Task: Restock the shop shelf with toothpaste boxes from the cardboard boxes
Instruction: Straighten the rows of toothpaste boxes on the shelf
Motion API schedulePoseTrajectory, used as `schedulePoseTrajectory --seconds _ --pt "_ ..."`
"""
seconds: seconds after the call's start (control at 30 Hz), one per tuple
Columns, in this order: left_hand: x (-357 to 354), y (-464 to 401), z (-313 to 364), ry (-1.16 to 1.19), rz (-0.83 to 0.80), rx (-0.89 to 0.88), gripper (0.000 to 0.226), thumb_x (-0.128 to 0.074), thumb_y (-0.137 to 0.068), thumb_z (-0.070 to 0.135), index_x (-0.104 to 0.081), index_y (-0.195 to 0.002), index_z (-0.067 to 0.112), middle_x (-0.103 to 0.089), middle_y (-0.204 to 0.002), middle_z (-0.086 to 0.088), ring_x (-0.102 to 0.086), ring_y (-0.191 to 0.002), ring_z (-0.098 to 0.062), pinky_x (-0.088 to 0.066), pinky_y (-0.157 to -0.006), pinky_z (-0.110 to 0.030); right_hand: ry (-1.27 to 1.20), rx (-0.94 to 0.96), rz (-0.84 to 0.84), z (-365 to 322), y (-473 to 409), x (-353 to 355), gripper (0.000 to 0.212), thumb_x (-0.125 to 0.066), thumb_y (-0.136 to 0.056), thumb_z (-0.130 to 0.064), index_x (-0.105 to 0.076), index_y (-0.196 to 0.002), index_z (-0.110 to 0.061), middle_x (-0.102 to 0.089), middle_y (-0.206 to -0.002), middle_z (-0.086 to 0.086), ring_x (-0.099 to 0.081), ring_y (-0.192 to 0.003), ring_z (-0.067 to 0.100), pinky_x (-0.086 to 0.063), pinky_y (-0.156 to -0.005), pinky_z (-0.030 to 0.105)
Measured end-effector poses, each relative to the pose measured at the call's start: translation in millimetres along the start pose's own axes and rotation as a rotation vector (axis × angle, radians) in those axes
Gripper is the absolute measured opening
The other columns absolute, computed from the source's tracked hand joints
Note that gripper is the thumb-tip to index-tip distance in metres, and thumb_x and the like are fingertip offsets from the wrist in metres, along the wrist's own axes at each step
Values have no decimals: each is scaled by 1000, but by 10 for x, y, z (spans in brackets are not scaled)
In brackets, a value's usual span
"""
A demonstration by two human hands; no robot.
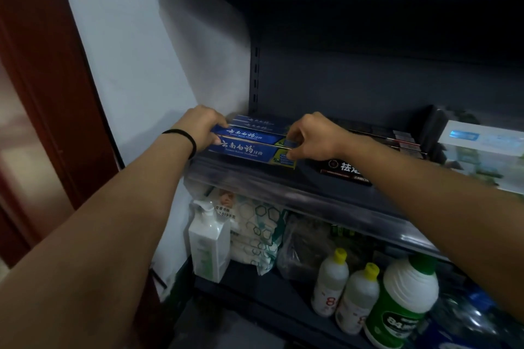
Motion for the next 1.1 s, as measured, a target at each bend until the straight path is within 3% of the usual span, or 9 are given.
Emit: schedulePoseTrajectory --seconds 0.27,0.57,0.73,1.1 --pt "-263 -68 -55 -6 -40 44 49 -73 -80 8 -60 -127 12 -58 -130 -12 -51 -119 -28 -35 -102 -30 52 17 -11 91 -79 -240 33 -80 -73 -31 -55 -90 -18 -58 -89 2 -56 -83 22 -51 -70 34" --pt "-298 -132 -151 -29 -50 71 47 -72 -81 10 -60 -127 14 -59 -128 -12 -52 -117 -29 -37 -101 -33 132 55 4 120 -165 -308 28 -78 -75 -38 -54 -79 -24 -54 -87 0 -55 -82 22 -48 -69 32" --pt "-291 -114 -206 -60 -25 66 46 -71 -81 11 -61 -126 14 -60 -126 -12 -52 -117 -30 -37 -101 -32 146 77 33 81 -149 -316 29 -76 -80 -35 -67 -97 -13 -50 -98 1 -54 -89 21 -50 -77 37" --pt "-214 -70 -136 -119 -38 33 45 -71 -82 15 -60 -126 14 -60 -124 -12 -53 -114 -30 -41 -97 -35 180 57 0 24 -152 -268 37 -75 -80 -36 -64 -108 -14 -53 -106 2 -54 -95 22 -50 -81 38"
Point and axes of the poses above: each hand's wrist, its own y-axis away from the middle knuckle, its own x-axis out of the back of the hand, z = x × y, the point moved 1 cm from there along -y, towards the middle knuckle
